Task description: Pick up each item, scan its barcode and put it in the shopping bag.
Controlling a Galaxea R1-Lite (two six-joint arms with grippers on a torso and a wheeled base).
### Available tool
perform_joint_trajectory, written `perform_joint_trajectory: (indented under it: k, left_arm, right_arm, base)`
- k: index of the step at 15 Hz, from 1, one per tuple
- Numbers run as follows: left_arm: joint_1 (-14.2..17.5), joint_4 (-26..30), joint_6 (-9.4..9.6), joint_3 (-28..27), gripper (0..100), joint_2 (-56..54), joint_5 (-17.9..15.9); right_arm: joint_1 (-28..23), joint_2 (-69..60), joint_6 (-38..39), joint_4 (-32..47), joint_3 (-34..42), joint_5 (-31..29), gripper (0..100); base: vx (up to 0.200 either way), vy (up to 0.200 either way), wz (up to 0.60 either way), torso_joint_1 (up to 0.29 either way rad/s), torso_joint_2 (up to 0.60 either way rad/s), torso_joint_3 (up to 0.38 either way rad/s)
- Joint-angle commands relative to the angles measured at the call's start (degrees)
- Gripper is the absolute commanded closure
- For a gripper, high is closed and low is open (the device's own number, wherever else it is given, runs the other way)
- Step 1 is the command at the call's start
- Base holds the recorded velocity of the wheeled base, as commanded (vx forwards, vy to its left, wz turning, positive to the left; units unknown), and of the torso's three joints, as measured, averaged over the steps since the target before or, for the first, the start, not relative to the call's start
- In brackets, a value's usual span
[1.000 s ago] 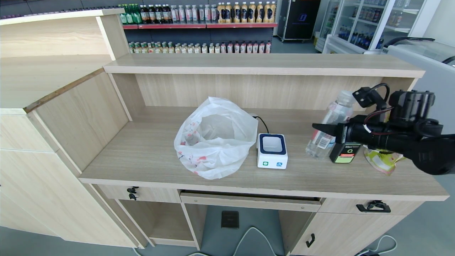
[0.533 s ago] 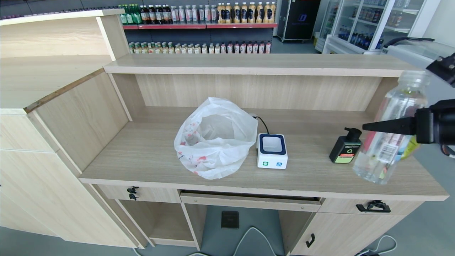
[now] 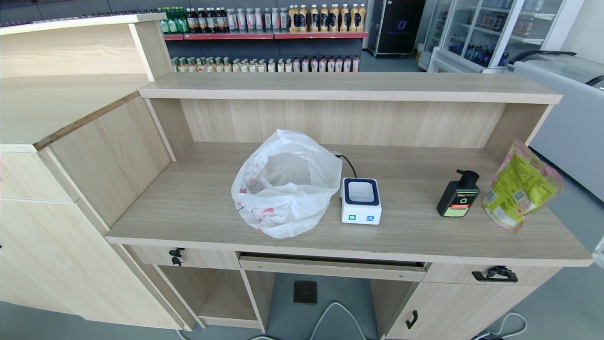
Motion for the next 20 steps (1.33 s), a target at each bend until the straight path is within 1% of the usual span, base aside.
perform_joint_trajectory:
  k: [1, 3, 5, 7, 9, 10, 11, 13, 17, 20]
  left_arm:
    - [0.02, 0.0, -0.04, 0.0, 0, 0.0, 0.02]
    - [0.02, 0.0, -0.04, 0.0, 0, 0.0, 0.1]
    - [0.02, 0.0, -0.04, 0.0, 0, 0.0, 0.02]
    - [0.02, 0.0, -0.04, 0.0, 0, 0.0, 0.02]
    - [0.02, 0.0, -0.04, 0.0, 0, 0.0, 0.02]
    - [0.02, 0.0, -0.04, 0.0, 0, 0.0, 0.02]
    - [0.02, 0.0, -0.04, 0.0, 0, 0.0, 0.02]
    - [0.02, 0.0, -0.04, 0.0, 0, 0.0, 0.02]
    - [0.02, 0.0, -0.04, 0.0, 0, 0.0, 0.02]
    - [0.02, 0.0, -0.04, 0.0, 0, 0.0, 0.02]
  right_arm:
    - [3.87, -3.07, 0.04, 1.65, -2.02, -0.11, 100]
    - [4.92, -3.33, 0.04, 1.73, -1.67, -0.55, 100]
    - [4.83, -3.59, 0.13, 1.73, -1.58, -1.34, 100]
    - [4.57, -4.65, 1.89, 1.73, -1.14, -1.69, 100]
    - [4.48, -5.18, 2.94, 1.82, -0.96, -3.8, 100]
    - [4.48, -5.26, 3.56, 1.82, -1.23, -6.61, 100]
    - [4.4, -5.18, 4.08, 1.73, -1.49, -7.49, 100]
    - [4.4, -4.65, 8.04, 1.47, -2.28, -9.95, 100]
    - [4.4, -1.57, 12.43, -1.34, -2.28, -10.48, 100]
    - [4.57, -1.22, 12.87, -2.66, -2.28, -10.13, 100]
  base:
    - [0.0, 0.0, 0.0, 0.0, 0.0, 0.0]
    - [0.0, 0.0, 0.0, 0.0, 0.0, 0.0]
    - [0.0, 0.0, 0.0, 0.0, 0.0, 0.0]
    - [0.0, 0.0, 0.0, 0.0, 0.0, 0.0]
    - [0.0, 0.0, 0.0, 0.0, 0.0, 0.0]
    - [0.0, 0.0, 0.0, 0.0, 0.0, 0.0]
    - [0.0, 0.0, 0.0, 0.0, 0.0, 0.0]
    - [0.0, 0.0, 0.0, 0.0, 0.0, 0.0]
    - [0.0, 0.0, 0.0, 0.0, 0.0, 0.0]
    - [0.0, 0.0, 0.0, 0.0, 0.0, 0.0]
